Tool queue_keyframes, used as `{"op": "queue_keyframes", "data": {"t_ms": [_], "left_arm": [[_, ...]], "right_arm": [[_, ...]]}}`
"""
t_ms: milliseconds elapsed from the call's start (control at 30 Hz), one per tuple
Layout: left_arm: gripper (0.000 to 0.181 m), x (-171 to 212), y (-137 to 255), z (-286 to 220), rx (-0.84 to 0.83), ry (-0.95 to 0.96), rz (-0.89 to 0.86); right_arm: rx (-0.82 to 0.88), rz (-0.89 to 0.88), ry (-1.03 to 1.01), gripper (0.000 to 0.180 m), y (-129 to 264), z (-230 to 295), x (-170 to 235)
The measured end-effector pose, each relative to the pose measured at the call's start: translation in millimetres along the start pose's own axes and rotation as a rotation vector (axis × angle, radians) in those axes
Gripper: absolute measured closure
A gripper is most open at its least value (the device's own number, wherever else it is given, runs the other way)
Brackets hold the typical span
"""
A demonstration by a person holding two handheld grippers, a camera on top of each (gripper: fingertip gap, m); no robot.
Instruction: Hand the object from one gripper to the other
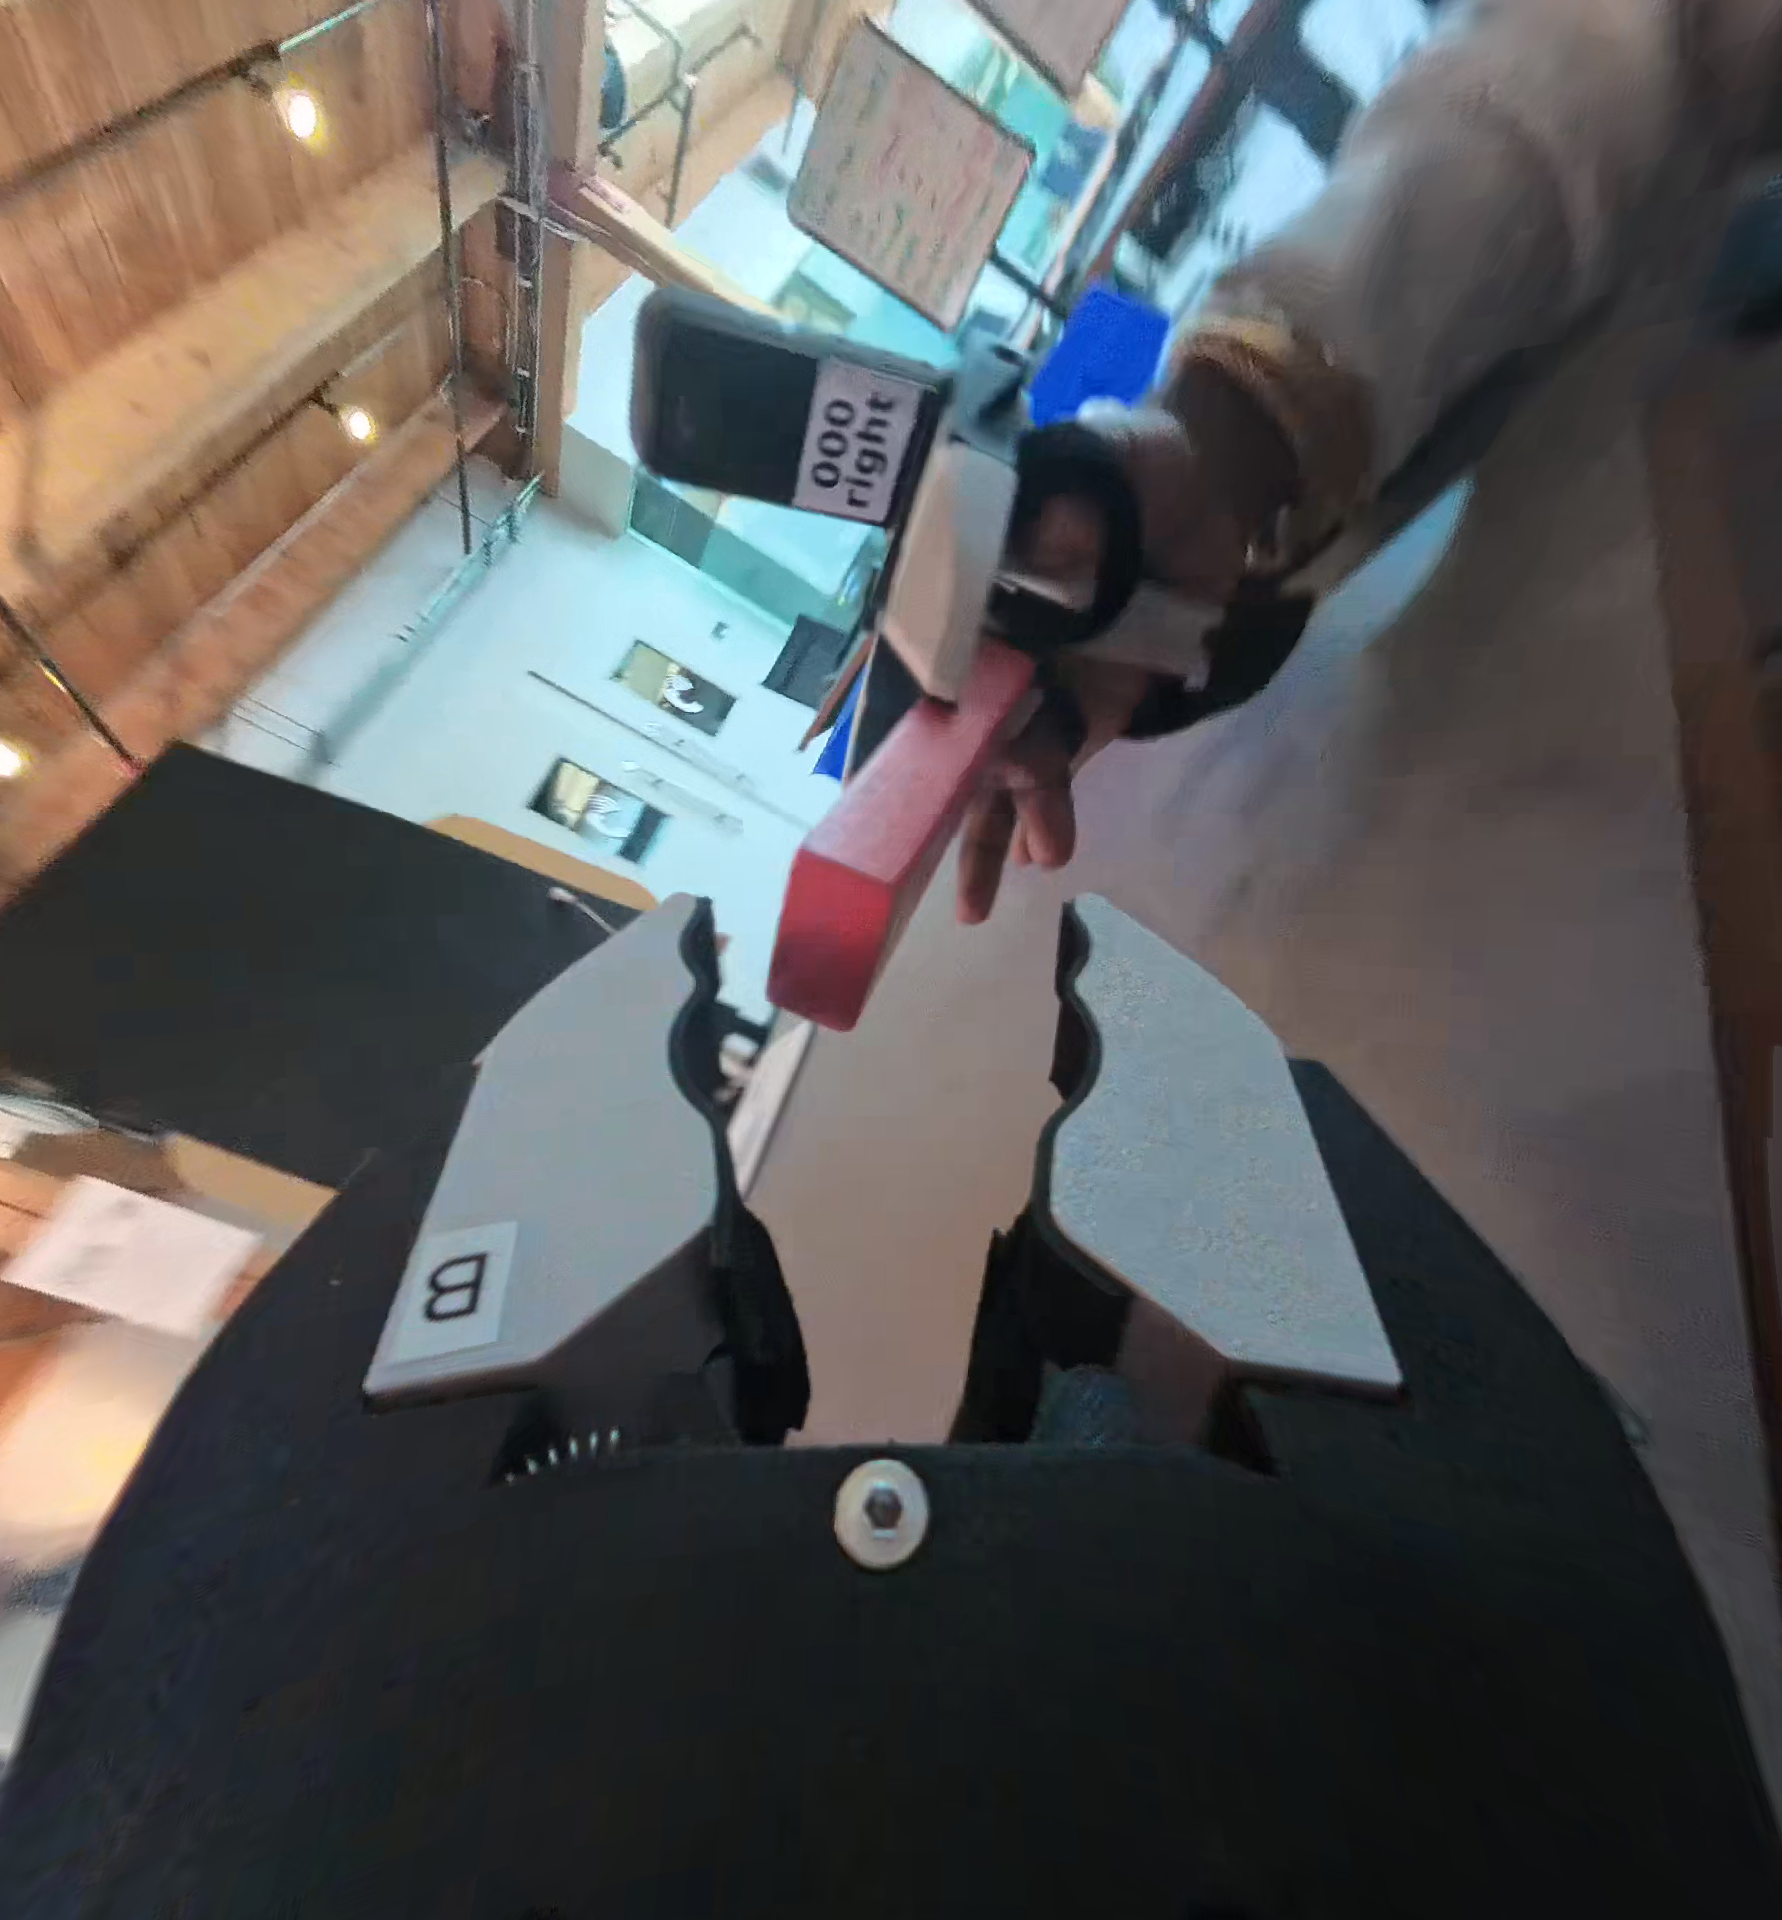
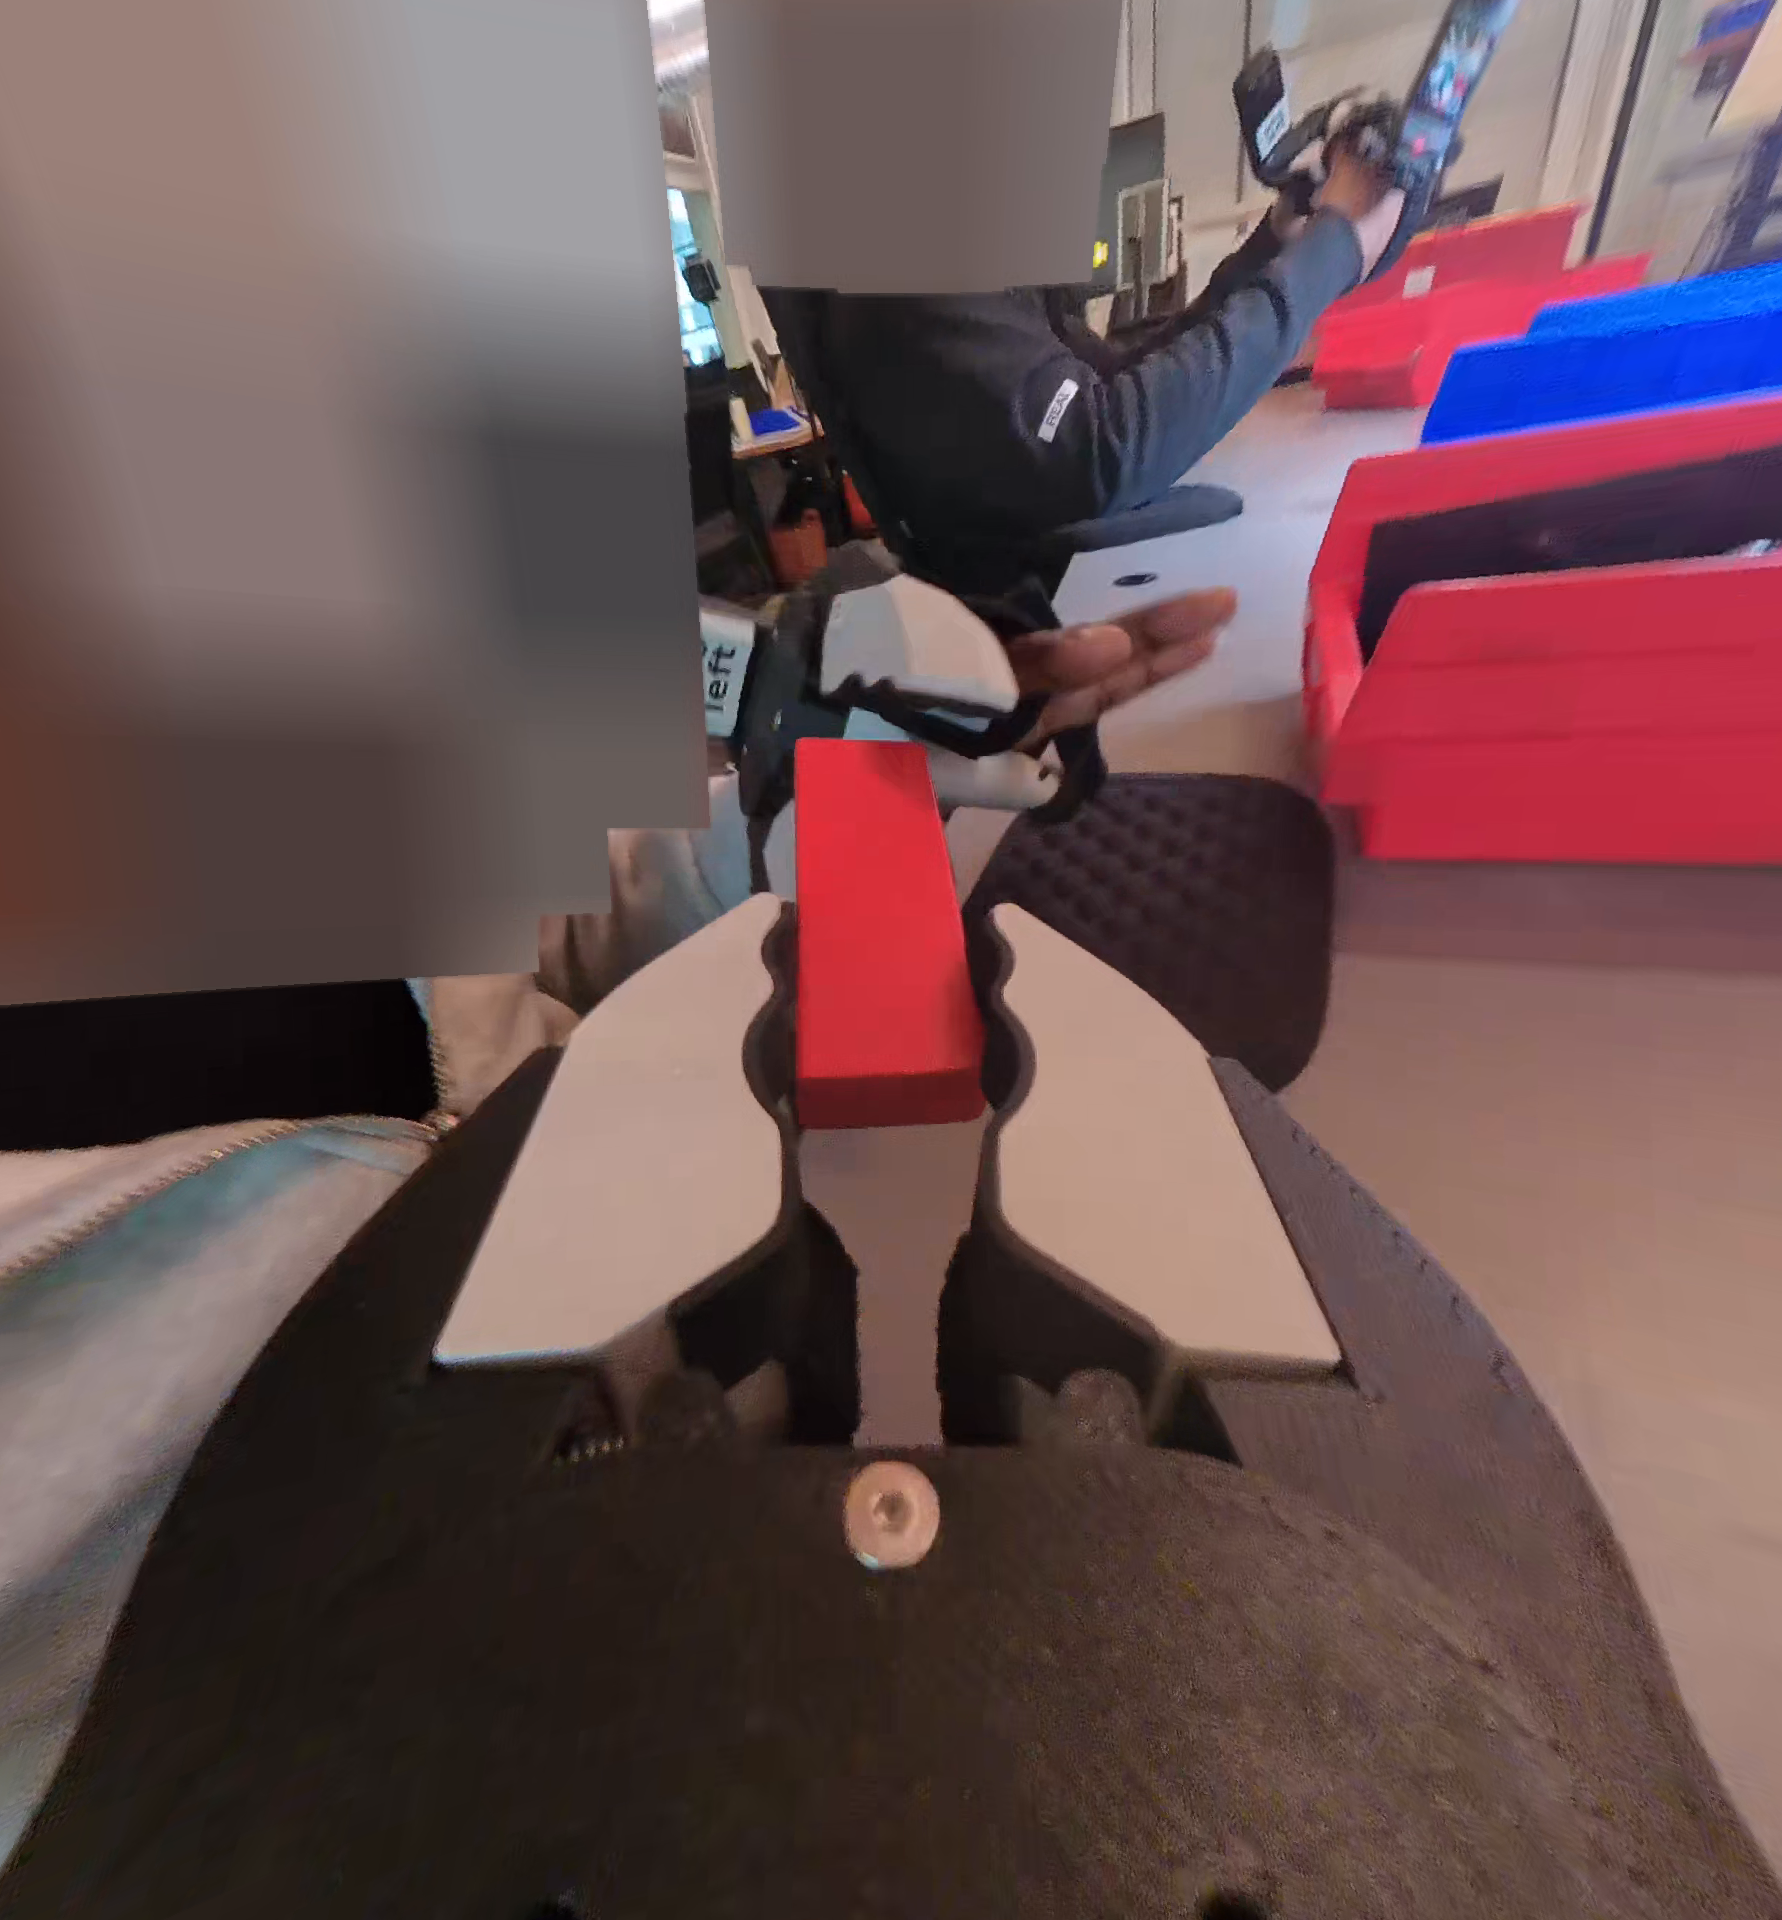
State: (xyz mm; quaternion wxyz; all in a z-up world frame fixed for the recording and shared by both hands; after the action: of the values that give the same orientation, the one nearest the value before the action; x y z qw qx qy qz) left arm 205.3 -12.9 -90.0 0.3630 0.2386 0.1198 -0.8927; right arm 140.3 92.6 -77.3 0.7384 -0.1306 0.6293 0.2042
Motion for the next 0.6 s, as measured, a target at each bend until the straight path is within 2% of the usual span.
{"op": "queue_keyframes", "data": {"t_ms": [67,100,167,233,267,333,433,500,600], "left_arm": [[0.137,-2.1,-2.7,-3.1,0.009,-0.075,0.027],[0.153,-3.8,-3.2,-2.9,0.004,-0.069,0.020],[0.163,-1.8,-2.6,-4.7,0.065,-0.007,0.029],[0.164,0.7,-2.3,-4.2,0.096,0.089,0.028],[0.164,0.6,-1.6,-2.2,0.100,0.156,0.006],[0.165,1.5,0.6,1.6,0.124,0.296,-0.032],[0.165,3.0,4.8,4.6,0.149,0.396,-0.067],[0.165,0.8,5.7,4.2,0.174,0.432,-0.095],[0.165,-2.6,4.1,1.8,0.203,0.450,-0.114]], "right_arm": [[-0.038,0.004,-0.104,0.147,0.0,-2.5,1.6],[-0.055,0.011,-0.141,0.147,-0.4,-3.1,2.8],[-0.065,0.028,-0.180,0.147,-0.7,-4.3,4.8],[-0.057,0.018,-0.175,0.146,-0.5,-5.0,3.3],[-0.060,-0.006,-0.151,0.142,-0.4,-3.7,0.9],[-0.043,-0.078,-0.030,0.121,0.3,1.1,-5.0],[0.056,-0.119,0.309,0.117,0.3,10.9,-7.3],[0.113,-0.114,0.501,0.129,-1.7,15.5,-5.0],[0.133,-0.075,0.593,0.159,-5.0,18.5,-0.3]]}}
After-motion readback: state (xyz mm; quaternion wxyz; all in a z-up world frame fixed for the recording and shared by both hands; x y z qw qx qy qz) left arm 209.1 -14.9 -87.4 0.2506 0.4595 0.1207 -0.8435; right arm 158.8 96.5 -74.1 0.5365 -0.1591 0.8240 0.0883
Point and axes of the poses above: each gripper's, where its closed fingertips meet, y back along the fingers, x out of its underside, z = x × y across the jaws, the point moved 6 cm from there along y, back along the fingers
